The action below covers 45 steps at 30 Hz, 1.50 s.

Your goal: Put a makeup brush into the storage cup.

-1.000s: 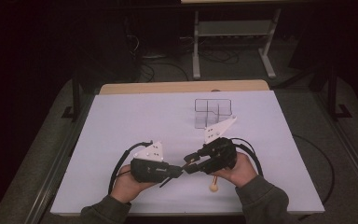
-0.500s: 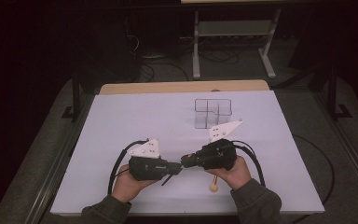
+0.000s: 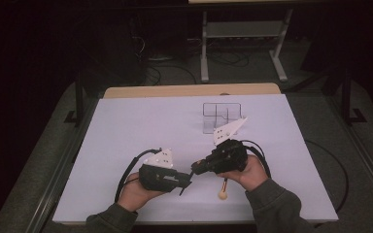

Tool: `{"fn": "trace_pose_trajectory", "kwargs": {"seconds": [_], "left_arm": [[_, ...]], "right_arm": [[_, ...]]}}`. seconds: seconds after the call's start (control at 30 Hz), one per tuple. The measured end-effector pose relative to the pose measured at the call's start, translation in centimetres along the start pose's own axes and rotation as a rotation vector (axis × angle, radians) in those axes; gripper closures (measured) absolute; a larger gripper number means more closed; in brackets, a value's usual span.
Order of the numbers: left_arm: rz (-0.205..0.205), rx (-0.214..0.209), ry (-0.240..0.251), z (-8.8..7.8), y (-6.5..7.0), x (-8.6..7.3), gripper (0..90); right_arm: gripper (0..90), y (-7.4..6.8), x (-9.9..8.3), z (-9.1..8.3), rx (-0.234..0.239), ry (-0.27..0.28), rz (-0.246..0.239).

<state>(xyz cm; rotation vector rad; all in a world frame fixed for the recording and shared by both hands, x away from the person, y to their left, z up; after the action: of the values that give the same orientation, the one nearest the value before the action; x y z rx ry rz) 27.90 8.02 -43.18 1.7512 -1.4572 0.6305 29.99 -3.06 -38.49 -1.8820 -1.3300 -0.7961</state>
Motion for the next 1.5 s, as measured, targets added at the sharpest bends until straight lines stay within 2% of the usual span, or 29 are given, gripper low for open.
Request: {"fn": "trace_pose_trajectory", "kwargs": {"seconds": [0.13, 0.17, 0.27, 0.33, 0.37, 0.43, 0.47, 0.6, 0.77, 0.87, 0.93, 1.03, 1.07, 1.13, 1.23, 1.33, 1.5], "left_arm": [[0.001, -0.023, -0.009, 0.4, 0.2, -0.1, 80.0], [0.012, -0.021, -0.017, 0.4, 0.2, -0.1, 82.2], [-0.005, -0.019, -0.009, 0.4, 0.2, -0.1, 83.4], [-0.019, -0.018, 0.029, 0.2, 0.0, 0.0, 83.8], [-0.031, -0.019, 0.047, 0.2, 0.0, 0.1, 83.9], [-0.034, -0.006, 0.056, -0.1, -0.1, 0.1, 84.0], [-0.034, -0.006, 0.071, -0.2, -0.2, 0.3, 84.0], [-0.032, -0.003, 0.076, -0.3, -0.2, 0.4, 84.0], [-0.027, -0.003, 0.085, -0.2, -0.1, 0.5, 84.0], [-0.031, -0.01, 0.084, -0.3, -0.2, 0.5, 83.7], [-0.035, -0.01, 0.083, -0.3, -0.2, 0.4, 82.6], [-0.037, 0.009, 0.085, -0.2, -0.3, 0.4, 76.5], [-0.019, 0.013, 0.064, -0.4, -0.4, 0.3, 74.5], [-0.028, 0.027, 0.065, -0.5, -0.6, 0.3, 71.6], [-0.034, 0.043, 0.061, -0.7, -0.8, 0.1, 69.2], [-0.026, 0.068, 0.037, -1.0, -1.1, -0.2, 65.8], [-0.041, 0.106, 0.022, -1.7, -1.6, -1.0, 61.8]], "right_arm": [[83.1, -0.1, 0.4, -0.1, -0.004, -0.05, -0.036], [83.1, -0.2, 0.5, -0.1, -0.01, -0.06, -0.039], [82.9, -0.3, 0.6, 0.0, -0.016, -0.059, -0.048], [80.0, -0.3, 0.7, 0.0, -0.033, -0.03, -0.038], [73.8, -0.3, 0.7, 0.0, -0.022, 0.002, -0.024], [69.6, -0.3, 0.6, 0.3, -0.034, 0.042, 0.002], [69.5, -0.3, 0.5, 0.4, -0.031, 0.057, 0.002], [71.2, -0.4, 0.0, 1.2, -0.029, 0.095, 0.015], [80.3, -0.3, 0.1, 1.4, -0.028, 0.14, 0.018], [82.1, -0.2, 0.2, 1.4, -0.025, 0.148, 0.018], [82.6, -0.1, 0.2, 1.4, -0.024, 0.138, 0.021], [82.8, 0.2, 0.2, 1.5, -0.02, 0.115, 0.028], [82.8, 0.4, 0.1, 1.5, -0.021, 0.101, 0.029], [82.8, 0.6, 0.1, 1.5, -0.021, 0.079, 0.031], [82.8, 1.1, -0.1, 1.2, -0.034, 0.045, 0.037], [82.8, 1.7, -0.1, 0.9, -0.047, 0.024, 0.04], [82.8, 2.7, -0.3, 0.4, -0.071, -0.006, 0.043]]}}
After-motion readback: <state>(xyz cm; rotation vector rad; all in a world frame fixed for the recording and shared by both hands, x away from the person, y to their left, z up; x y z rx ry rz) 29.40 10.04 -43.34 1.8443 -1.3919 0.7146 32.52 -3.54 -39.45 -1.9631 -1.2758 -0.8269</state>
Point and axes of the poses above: each handheld gripper's, and its own axes: z roughly forward along the jaws, x roughly out of its top, y roughly to its right, the point moved 8 cm from there along z, roughly forward along the jaws, and after that the axes turned 10 degrees about -x, right-handed, at the moved point
